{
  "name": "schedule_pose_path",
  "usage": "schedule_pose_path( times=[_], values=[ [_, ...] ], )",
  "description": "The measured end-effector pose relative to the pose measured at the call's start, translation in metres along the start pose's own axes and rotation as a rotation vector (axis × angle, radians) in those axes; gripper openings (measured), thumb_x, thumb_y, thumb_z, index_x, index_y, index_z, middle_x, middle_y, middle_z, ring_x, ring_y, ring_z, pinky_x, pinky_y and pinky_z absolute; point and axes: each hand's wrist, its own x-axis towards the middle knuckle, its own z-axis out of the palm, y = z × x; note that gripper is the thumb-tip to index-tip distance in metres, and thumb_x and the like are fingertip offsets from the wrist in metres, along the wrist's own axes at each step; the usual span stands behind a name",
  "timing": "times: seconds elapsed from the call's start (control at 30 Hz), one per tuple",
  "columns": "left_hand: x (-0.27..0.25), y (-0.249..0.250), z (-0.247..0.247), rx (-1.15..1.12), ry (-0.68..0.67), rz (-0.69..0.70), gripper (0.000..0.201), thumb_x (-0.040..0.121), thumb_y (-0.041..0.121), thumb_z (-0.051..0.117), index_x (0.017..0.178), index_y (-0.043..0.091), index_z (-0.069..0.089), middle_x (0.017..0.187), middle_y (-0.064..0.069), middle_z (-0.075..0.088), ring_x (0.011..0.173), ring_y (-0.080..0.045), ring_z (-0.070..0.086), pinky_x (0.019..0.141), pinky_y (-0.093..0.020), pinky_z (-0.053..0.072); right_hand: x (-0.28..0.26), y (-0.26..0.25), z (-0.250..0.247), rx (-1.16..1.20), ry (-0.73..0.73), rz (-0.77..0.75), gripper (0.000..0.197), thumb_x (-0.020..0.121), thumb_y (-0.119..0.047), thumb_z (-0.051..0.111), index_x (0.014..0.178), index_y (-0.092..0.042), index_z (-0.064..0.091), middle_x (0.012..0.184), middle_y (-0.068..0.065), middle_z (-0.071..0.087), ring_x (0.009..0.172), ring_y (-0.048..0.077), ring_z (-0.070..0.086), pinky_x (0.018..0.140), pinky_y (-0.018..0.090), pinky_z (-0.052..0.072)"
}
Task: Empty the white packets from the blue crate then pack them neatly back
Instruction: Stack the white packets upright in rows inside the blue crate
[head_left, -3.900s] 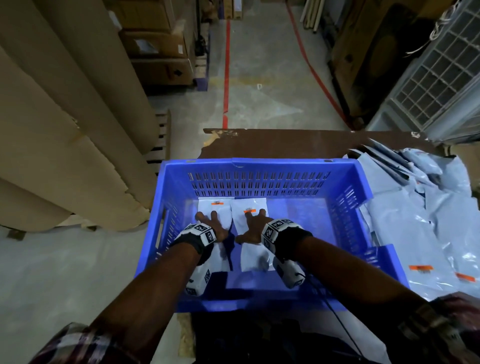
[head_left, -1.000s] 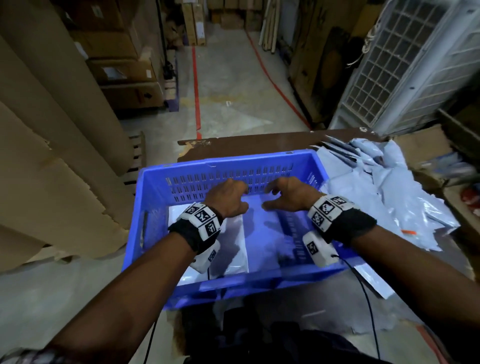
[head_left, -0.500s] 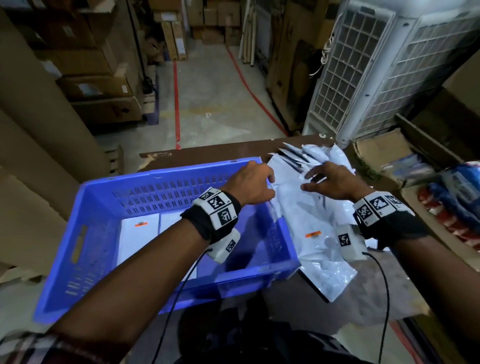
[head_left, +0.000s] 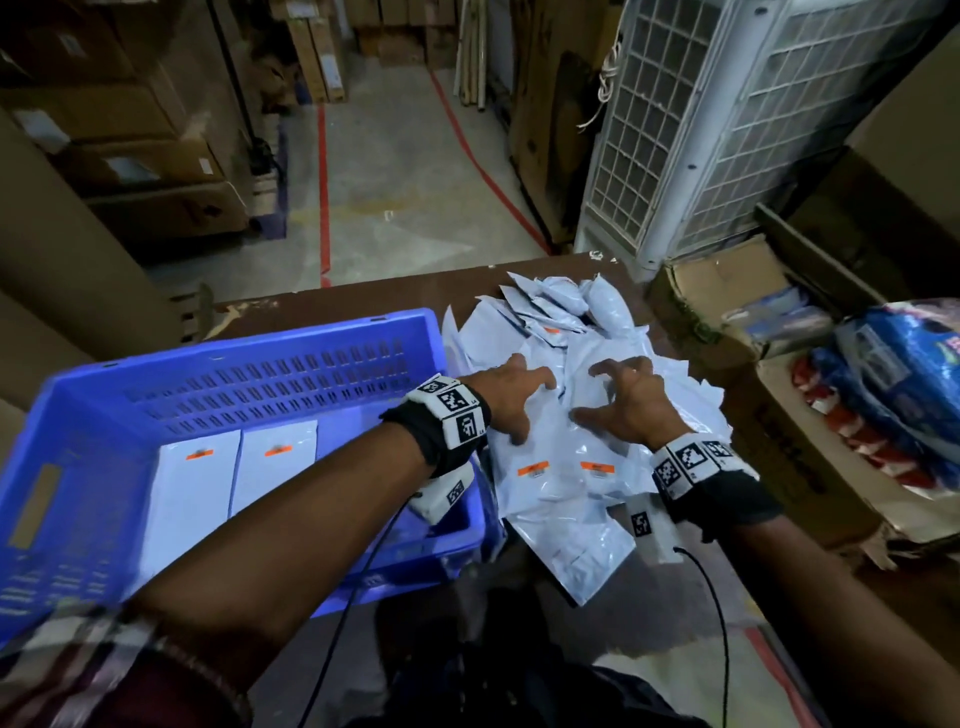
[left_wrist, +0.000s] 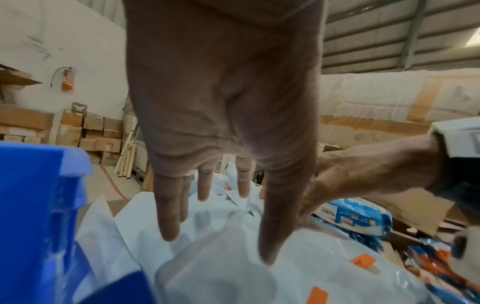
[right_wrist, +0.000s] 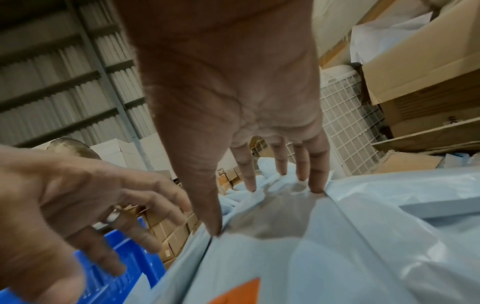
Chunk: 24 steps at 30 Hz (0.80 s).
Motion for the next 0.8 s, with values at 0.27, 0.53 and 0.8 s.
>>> schedule_pose_path(
  times=[0.27,0.53,0.8],
  values=[
    [0.015,0.024,0.011,0.447,0.016,0.098,0.072,0.082,0.007,0.064,0.142,0.037,0.039,0.151,-0.009,0.022,0.138,-0.036,0.025,0.092,-0.042,0.047,0.005,0.009,-0.002,-0.108,-0.160,-0.056,0.059,0.097,-0.043,0.053,0.150,-0.035,0.028,0.156,0.017,0.016,0.137,0.042,0.031,0.113,0.046,0.031],
    [0.029,0.026,0.009,0.668,0.096,0.139,0.026,0.087,0.020,0.065,0.112,0.025,0.064,0.128,-0.005,0.052,0.130,-0.035,0.035,0.103,-0.046,0.032,0.015,0.014,-0.028,-0.288,-0.215,-0.193,0.080,0.088,-0.012,0.065,0.150,-0.047,0.027,0.156,0.013,0.012,0.137,0.038,0.028,0.112,0.043,0.033],
    [0.031,0.021,-0.025,0.483,0.103,0.235,0.008,0.090,0.021,0.054,0.089,0.027,0.059,0.085,0.010,0.056,0.096,-0.018,0.054,0.111,-0.052,0.017,0.015,0.010,-0.023,-0.569,-0.225,-0.336,0.103,0.079,-0.019,0.077,0.147,-0.060,0.011,0.160,0.011,-0.005,0.145,0.039,0.008,0.111,0.050,0.031]
  ],
)
